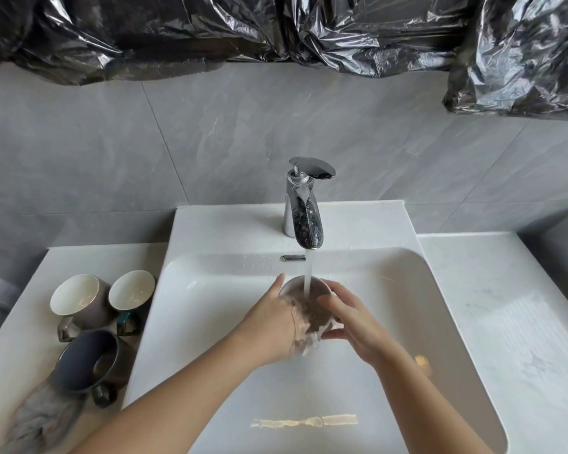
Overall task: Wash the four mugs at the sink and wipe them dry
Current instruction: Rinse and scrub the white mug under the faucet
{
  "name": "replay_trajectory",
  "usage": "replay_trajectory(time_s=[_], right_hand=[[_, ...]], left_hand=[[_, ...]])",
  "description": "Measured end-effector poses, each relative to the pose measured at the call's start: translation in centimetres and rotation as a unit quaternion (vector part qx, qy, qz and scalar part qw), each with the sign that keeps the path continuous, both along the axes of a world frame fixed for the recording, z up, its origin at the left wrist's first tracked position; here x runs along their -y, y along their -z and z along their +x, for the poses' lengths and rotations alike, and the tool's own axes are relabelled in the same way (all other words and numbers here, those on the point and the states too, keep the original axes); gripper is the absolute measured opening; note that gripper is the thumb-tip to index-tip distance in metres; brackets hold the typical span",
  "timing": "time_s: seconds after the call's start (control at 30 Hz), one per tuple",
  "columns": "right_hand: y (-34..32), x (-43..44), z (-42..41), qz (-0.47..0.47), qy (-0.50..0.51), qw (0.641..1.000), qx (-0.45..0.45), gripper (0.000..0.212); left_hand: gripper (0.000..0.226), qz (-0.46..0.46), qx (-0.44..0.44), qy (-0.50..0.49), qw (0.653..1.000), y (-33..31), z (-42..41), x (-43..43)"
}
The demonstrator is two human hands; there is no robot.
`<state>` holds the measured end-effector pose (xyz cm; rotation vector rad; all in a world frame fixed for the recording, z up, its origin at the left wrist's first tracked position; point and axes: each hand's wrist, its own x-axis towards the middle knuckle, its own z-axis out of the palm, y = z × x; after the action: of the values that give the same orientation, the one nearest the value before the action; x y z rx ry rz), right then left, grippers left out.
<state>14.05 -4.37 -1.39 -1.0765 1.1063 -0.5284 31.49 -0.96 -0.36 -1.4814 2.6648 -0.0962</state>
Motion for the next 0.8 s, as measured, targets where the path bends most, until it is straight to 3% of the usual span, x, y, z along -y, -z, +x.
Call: replay_trajectory(time_s=[0.07, 0.13, 0.23, 0.3, 0.43, 0.53, 0.73, 0.8], right_hand=[[0.3, -0.5, 0.3, 0.008, 0.041, 0.999, 0.033, 0.070], [1.1, -1.3, 0.8, 0.024, 0.095, 0.992, 0.081, 0.077], [1.4, -1.8, 1.2, 0.020, 0.136, 0.985, 0.102, 0.059], [1.0, -1.5, 1.1, 0.013, 0.118, 0.990, 0.078, 0.044], [0.1, -0.1, 0.4, 0.012, 0.062, 0.998, 0.028, 0.042], [-0.9, 0.6, 0.8, -0.018, 0.016, 0.999, -0.037, 0.046], [-0.9, 0.2, 0.7, -0.090, 0.016, 0.994, -0.057, 0.029], [-0.5, -0.1, 0.2, -0.107, 0.023, 0.992, -0.058, 0.034]], left_hand=[[0.022, 0.002, 0.008, 0.011, 1.000, 0.1, -0.3, -0.1], [0.022, -0.006, -0.024, 0.000, 1.000, 0.9, -0.5, 0.0], [0.017, -0.001, -0.171, -0.022, 0.985, 1.0, -1.5, -0.5], [0.014, -0.030, -0.198, -0.003, 0.980, 1.0, -1.3, -1.0], [0.052, 0.017, -0.099, 0.027, 0.995, 1.4, 0.9, -0.4], [0.036, 0.015, -0.045, 0.022, 0.999, 2.0, 1.2, 0.2], [0.016, -0.020, -0.268, -0.010, 0.963, 3.0, -0.4, -1.7], [0.013, -0.012, -0.332, -0.062, 0.941, 3.9, -0.8, -2.6]])
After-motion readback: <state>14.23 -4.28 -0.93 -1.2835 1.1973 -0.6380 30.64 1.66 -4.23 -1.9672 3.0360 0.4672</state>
